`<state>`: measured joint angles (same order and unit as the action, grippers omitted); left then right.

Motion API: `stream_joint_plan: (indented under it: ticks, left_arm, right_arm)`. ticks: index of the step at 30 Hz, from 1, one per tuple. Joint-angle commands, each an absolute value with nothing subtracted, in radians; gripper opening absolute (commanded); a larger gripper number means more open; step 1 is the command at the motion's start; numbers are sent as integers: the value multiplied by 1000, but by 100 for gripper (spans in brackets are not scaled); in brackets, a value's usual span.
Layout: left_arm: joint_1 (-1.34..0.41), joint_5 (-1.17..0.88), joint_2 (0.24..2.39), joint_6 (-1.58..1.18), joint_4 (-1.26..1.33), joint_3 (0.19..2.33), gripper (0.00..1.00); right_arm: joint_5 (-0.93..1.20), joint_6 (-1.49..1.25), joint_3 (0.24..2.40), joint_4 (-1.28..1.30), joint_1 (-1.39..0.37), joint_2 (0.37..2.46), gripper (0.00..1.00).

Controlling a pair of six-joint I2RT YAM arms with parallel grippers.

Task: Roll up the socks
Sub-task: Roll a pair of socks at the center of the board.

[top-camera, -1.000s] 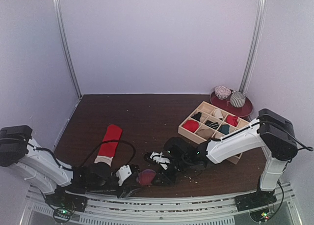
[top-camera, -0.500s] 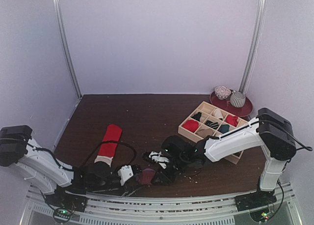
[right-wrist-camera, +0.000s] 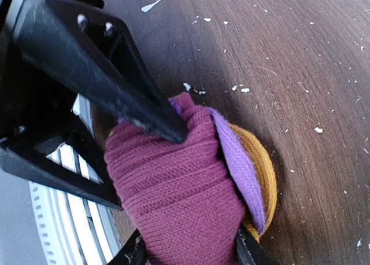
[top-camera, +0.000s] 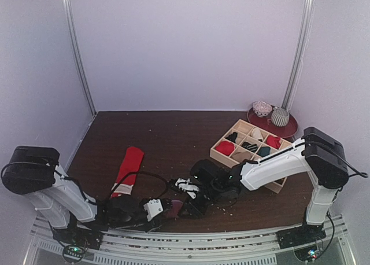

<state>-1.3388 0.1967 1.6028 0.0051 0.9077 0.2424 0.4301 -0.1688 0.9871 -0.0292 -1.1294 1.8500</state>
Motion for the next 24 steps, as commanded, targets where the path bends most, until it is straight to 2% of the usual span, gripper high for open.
stream_joint_plan:
  ticks: [1,5,6,7,9,12,16,19,24]
  left_arm:
    - [-1344,161,1658,-25,941,275,33]
    - [-1344,157,1677,-59,907,286,10]
    - [-1342,162,1680,-81,885,289,2]
    - [-1341,166,1682,-90,863,293,0]
    - [-1341,175,1684,-152,825,292,0]
    - [-1328,155,1692,-251,776,278,0]
    - [-1316,111,1713,-350,710,265,0]
    - [-1310,71,1732,-386,659,278,0]
    - [-1307,43,1749,-403,646,284,0]
  right_arm:
    - [419,-177,947,174,-1127,1921,42]
    - [449,-165,959,173,-1129,1924,42]
    - [453,-161,961,169,-1128,1922,44]
    - [455,-152,961,160,-1128,1918,46]
    - [443,-129,949,125,-1126,1893,56]
    - [407,-76,873,-7,-1104,1798,63]
    - [382,83,705,-301,-1096,1597,66]
    - [338,218,605,-472,-1119,1524,69]
    - [289,348,612,-482,-1168,1538,69]
